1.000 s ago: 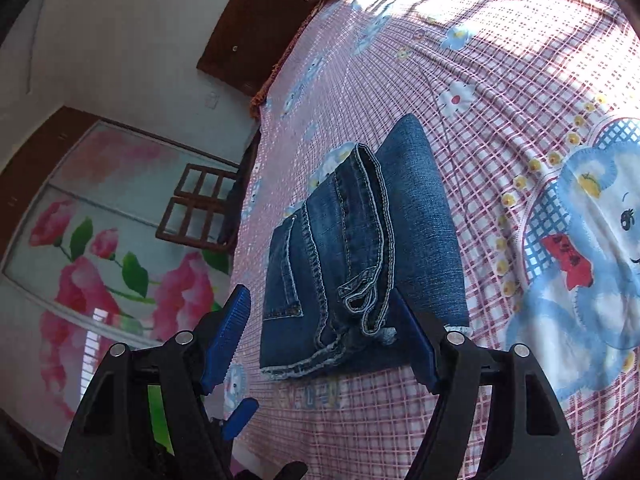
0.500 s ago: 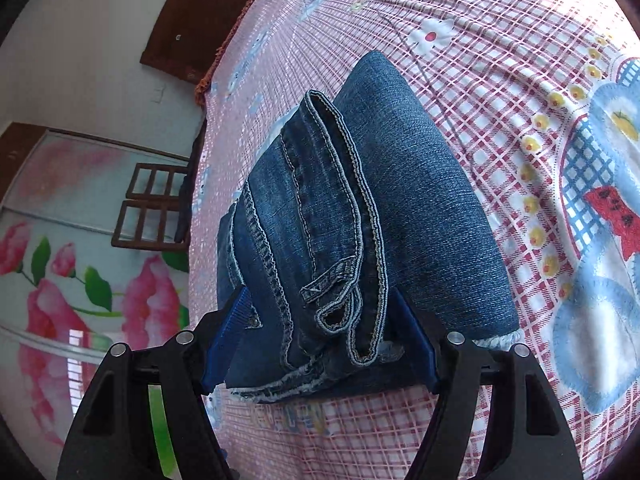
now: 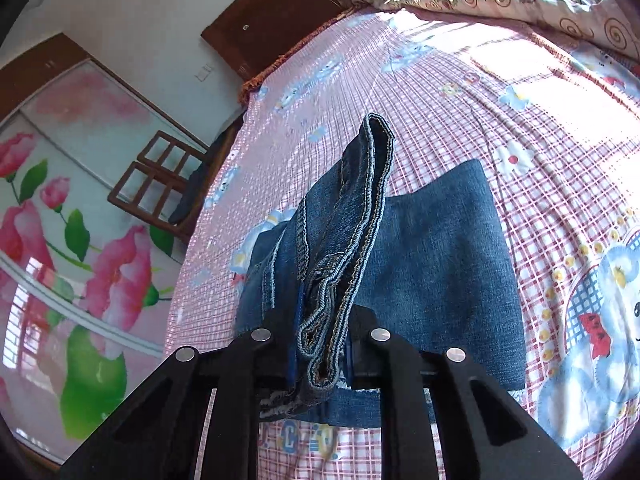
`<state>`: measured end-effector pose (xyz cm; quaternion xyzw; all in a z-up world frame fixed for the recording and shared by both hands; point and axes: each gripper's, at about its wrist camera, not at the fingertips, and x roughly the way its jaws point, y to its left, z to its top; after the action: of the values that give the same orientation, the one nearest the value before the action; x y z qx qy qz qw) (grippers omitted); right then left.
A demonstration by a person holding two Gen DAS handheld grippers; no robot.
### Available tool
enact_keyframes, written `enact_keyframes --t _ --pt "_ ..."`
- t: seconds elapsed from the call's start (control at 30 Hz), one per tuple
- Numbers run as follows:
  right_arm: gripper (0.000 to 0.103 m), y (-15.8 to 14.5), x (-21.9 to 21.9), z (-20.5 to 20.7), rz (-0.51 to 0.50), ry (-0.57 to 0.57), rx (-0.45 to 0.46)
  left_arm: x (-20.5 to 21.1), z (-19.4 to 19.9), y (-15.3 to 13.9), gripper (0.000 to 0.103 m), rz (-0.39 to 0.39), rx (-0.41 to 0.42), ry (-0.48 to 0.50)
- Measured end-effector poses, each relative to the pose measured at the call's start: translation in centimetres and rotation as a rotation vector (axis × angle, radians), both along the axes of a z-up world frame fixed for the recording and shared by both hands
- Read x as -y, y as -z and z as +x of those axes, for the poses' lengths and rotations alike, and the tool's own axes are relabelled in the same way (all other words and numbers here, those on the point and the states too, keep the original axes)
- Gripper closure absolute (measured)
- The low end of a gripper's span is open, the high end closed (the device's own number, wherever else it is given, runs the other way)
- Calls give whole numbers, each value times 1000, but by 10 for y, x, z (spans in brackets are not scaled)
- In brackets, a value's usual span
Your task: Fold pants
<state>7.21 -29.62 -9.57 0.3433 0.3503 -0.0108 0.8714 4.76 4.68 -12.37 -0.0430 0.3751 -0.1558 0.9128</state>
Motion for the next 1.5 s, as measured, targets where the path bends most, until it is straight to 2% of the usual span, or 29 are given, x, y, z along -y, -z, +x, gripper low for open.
enact_keyframes --t 0.17,0.27,0.37,0.5,0.7,0.87,1.0,1.17,1.3,1.4,1.47,1.5 --pt "88 40 31 -21 35 79 -66 19 2 -14 2 9 44 40" --pt "88 70 43 -33 74 119 -91 31 2 -15 2 12 47 67" --pt "88 85 48 -40 115 152 -87 43 3 -10 2 35 32 94" --pt "88 82 46 -42 87 167 -93 50 4 -7 2 70 36 119" --pt "88 88 50 -51 91 203 -123 41 16 0 2 60 -5 81" --pt "88 92 54 -51 113 208 -143 38 25 9 2 70 -56 65" --pt "88 96 61 -51 174 221 -158 43 36 13 2 114 -115 24" --pt "88 75 52 -48 73 184 -176 46 44 15 2 145 -198 -27" --pt "88 55 42 -46 2 158 -159 46 45 19 2 204 -232 -60" --pt "88 59 41 -47 -7 166 -166 50 46 25 2 268 -262 -61" --pt "88 76 42 -44 -9 169 -200 51 46 28 2 288 -277 -63" --pt "88 86 44 -44 27 182 -197 51 46 30 2 294 -286 -64"
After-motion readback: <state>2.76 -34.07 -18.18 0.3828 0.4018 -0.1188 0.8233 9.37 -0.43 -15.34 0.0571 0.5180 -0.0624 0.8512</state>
